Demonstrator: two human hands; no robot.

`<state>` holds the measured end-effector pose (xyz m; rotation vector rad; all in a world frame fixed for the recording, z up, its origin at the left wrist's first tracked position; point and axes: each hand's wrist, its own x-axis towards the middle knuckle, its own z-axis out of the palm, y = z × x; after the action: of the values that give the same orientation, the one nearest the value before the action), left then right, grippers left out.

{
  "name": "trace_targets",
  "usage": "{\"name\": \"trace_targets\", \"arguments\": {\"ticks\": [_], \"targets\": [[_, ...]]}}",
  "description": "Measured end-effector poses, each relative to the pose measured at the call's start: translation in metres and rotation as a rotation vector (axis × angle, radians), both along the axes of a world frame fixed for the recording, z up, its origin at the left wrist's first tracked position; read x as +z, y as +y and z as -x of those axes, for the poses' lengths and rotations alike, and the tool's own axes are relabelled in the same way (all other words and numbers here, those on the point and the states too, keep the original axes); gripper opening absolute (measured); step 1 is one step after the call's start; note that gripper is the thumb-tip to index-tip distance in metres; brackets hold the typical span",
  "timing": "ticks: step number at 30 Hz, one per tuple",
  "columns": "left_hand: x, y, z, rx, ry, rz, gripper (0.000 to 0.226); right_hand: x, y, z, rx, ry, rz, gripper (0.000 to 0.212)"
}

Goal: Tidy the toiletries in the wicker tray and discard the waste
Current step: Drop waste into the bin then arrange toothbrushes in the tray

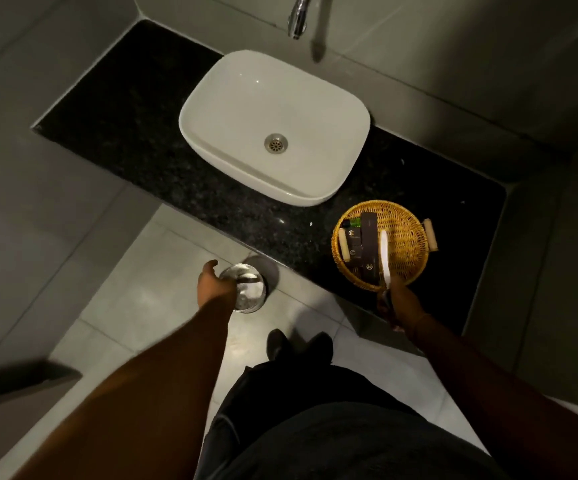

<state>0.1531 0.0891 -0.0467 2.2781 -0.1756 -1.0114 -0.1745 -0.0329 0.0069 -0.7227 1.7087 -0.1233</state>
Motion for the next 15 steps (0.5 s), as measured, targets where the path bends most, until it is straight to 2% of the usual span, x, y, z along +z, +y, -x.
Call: {"name": "trace_targets", "arguments": {"ticks": [4, 8, 15], "targets": [[0.020, -0.034, 0.013, -0.140, -0.179, 0.109, 0.045, 0.005, -0.002, -0.007, -0.064, -0.021, 0.022, 0.038], [0.041, -0.065, 0.033, -0.368, -0.379, 0.211, 0.035, 0.006, -0.008, -0.008, 0.111, 0.103, 0.075, 0.038], [0.071, -0.110, 0.088, -1.063, -0.660, 0.500, 0.044, 0.022, -0.013, 0.001, 0.445, 0.306, 0.233, 0.038]]}}
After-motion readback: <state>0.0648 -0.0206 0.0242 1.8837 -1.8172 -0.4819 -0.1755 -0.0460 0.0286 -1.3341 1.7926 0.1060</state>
